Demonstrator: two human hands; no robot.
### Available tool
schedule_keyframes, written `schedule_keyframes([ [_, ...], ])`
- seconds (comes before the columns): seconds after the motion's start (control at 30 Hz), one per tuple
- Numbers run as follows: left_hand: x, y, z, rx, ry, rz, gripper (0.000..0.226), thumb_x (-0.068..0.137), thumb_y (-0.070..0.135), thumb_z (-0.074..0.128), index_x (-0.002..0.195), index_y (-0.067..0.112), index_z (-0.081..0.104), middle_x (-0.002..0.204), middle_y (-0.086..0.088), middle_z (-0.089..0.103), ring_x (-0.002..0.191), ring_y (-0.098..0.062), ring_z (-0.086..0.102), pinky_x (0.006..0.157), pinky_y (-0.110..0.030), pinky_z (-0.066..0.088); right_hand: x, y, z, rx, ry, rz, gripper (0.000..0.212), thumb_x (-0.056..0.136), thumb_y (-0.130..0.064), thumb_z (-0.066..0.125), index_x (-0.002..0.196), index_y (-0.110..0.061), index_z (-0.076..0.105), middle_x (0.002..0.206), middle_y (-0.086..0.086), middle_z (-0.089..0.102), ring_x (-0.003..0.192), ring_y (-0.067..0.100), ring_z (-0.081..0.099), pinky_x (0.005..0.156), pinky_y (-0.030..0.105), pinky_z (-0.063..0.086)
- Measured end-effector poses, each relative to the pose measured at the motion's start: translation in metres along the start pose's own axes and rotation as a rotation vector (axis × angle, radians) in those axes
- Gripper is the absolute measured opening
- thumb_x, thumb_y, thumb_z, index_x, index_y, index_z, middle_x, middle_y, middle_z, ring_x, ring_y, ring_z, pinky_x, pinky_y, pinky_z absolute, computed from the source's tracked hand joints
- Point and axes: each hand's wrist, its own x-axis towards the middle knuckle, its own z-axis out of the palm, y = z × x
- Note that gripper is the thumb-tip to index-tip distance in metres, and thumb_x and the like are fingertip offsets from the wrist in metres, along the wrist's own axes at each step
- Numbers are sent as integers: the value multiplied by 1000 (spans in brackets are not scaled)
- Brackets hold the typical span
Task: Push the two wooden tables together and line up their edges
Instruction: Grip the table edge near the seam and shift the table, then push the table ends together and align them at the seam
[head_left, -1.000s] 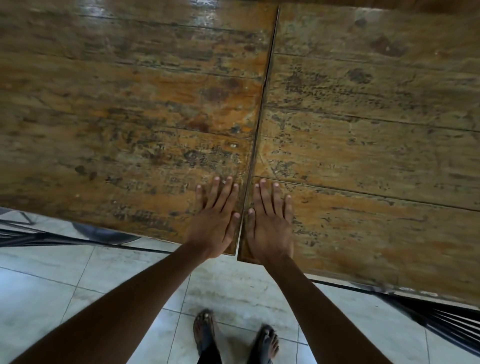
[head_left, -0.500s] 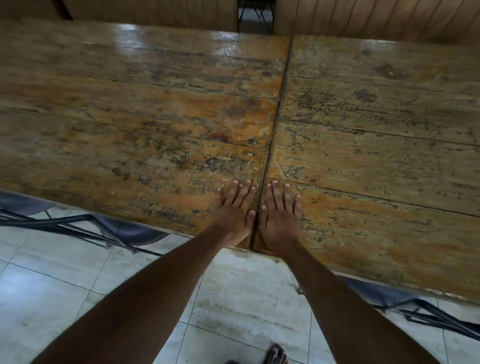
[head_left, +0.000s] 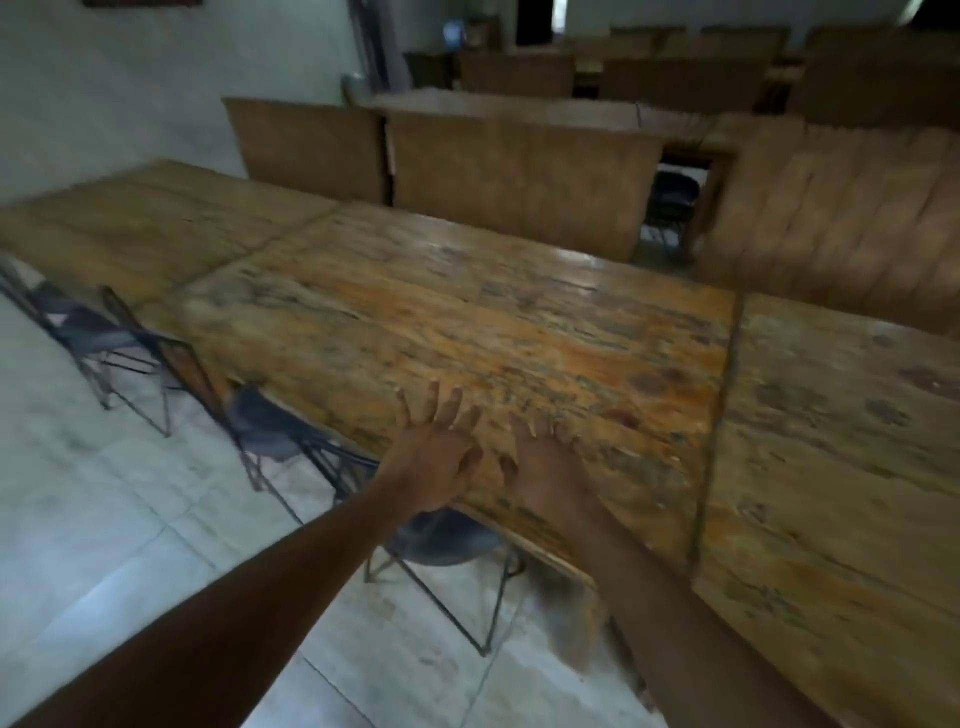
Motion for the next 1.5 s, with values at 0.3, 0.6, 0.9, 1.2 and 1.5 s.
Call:
schedule_keyframes([
  [0.3, -122, -297, -73, 0, 232, -263, 63, 100, 52, 25, 154, 21, 27, 166, -15, 15, 152, -42, 2, 114, -73, -1, 69, -338, 15, -53, 115, -380, 55, 100, -40, 44, 152, -26, 31, 165, 11, 19, 142, 39, 29, 110, 56, 31],
  [0.6, -188, -526, -85, -33, 280, -458, 57, 102, 50, 28, 153, 25, 25, 167, -11, 15, 153, -38, 4, 117, -71, 2, 156, -551, 57, -76, 82, -577, 46, 98, -38, 48, 142, -26, 41, 154, 8, 34, 132, 38, 40, 102, 52, 37],
  [0.9, -126, -749, -37, -8, 190, -473, 61, 100, 57, 20, 155, 30, 16, 168, -9, 9, 153, -38, -3, 116, -72, 0, 354, -713, 136, 52, 74, -618, 71, 97, -38, 53, 154, -14, 19, 155, 14, 38, 138, 37, 38, 107, 51, 37],
  [1.2, -24, -950, -32, -4, 115, -452, 58, 103, 52, 22, 155, 27, 20, 168, -10, 2, 151, -37, -13, 117, -69, -8, 526, -848, 188, 112, -4, -578, 85, 97, -35, 54, 156, -2, 1, 163, 18, 24, 150, 38, 20, 121, 51, 18],
  [1.5, 121, -1112, 58, -141, 2, -226, 56, 104, 41, 23, 157, 26, 12, 168, -11, 2, 153, -38, -6, 115, -68, -8, 655, -923, 295, 143, 152, -484, 57, 103, -24, 9, 150, -1, 33, 153, 19, 45, 144, 32, 40, 121, 42, 4],
])
